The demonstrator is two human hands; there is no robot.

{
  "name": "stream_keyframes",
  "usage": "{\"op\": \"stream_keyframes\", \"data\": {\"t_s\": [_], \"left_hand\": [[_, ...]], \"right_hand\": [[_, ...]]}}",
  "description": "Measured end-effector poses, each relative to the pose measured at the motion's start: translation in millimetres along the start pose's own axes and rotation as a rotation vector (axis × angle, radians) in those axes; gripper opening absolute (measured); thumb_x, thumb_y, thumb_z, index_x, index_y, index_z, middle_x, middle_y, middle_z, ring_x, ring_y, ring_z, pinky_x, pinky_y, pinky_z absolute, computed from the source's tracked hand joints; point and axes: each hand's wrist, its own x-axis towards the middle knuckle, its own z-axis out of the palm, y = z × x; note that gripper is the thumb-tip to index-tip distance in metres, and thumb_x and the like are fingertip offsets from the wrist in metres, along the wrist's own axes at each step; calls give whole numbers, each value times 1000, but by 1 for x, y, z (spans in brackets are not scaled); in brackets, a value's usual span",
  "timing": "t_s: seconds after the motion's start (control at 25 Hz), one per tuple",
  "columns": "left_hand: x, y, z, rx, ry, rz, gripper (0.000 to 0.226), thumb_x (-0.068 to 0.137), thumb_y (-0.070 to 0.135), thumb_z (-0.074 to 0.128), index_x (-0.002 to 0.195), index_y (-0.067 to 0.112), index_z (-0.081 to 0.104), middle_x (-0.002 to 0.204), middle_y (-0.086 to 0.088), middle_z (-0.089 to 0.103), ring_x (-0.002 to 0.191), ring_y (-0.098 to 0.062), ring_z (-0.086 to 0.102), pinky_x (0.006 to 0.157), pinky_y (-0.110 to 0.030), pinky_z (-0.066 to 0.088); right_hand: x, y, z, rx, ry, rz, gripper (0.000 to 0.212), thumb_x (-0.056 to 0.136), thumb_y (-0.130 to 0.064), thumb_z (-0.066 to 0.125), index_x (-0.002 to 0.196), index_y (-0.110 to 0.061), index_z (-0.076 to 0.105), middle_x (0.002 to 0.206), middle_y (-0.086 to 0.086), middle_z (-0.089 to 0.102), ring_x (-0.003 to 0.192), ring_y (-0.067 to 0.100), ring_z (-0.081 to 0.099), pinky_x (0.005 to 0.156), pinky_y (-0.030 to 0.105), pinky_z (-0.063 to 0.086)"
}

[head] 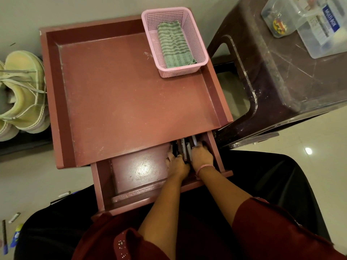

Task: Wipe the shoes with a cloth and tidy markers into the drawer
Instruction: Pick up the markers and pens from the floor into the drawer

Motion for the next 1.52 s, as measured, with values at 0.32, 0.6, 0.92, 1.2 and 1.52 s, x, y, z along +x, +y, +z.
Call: {"op": "stream_keyframes", "data": {"t_s": [0.32,0.6,0.92,1.2,1.52], "left_hand": [[-6,4,-12,-431,42,-54,46,91,3,54,137,-1,48,143,-16,47,128,-27,48,99,-18,34],[-9,15,-6,-615,-144,-126,58,91,-4,47,147,0,31,148,-16,40,116,-25,53,101,-35,47],[-13,8,-15,-617,-231,-148,59,92,-7,42,148,6,32,146,-10,43,83,-1,48,60,-3,40],[-39,1,-39,-604,-163,-106,44,92,-7,41,134,0,51,132,-11,55,119,-20,51,81,-10,32],[-102,-40,-89,-699,38,-46,36,93,2,51,129,3,55,132,-12,58,121,-26,55,107,-35,41]], "right_hand": [[-2,22,-33,27,-174,-65,30,94,-1,44,121,5,55,125,20,59,118,33,57,96,36,46],[-12,53,-76,293,-240,-20,26,90,0,53,111,-1,68,114,15,67,105,28,63,94,35,51],[-12,53,-75,648,-270,132,19,89,2,55,85,-7,71,70,5,66,63,10,63,47,15,48],[-24,53,-73,689,-173,111,23,83,7,57,79,-9,72,85,15,71,81,23,67,74,30,56],[-80,20,-89,531,-45,-42,25,88,-3,50,101,9,68,109,19,67,104,32,61,88,35,51]]}}
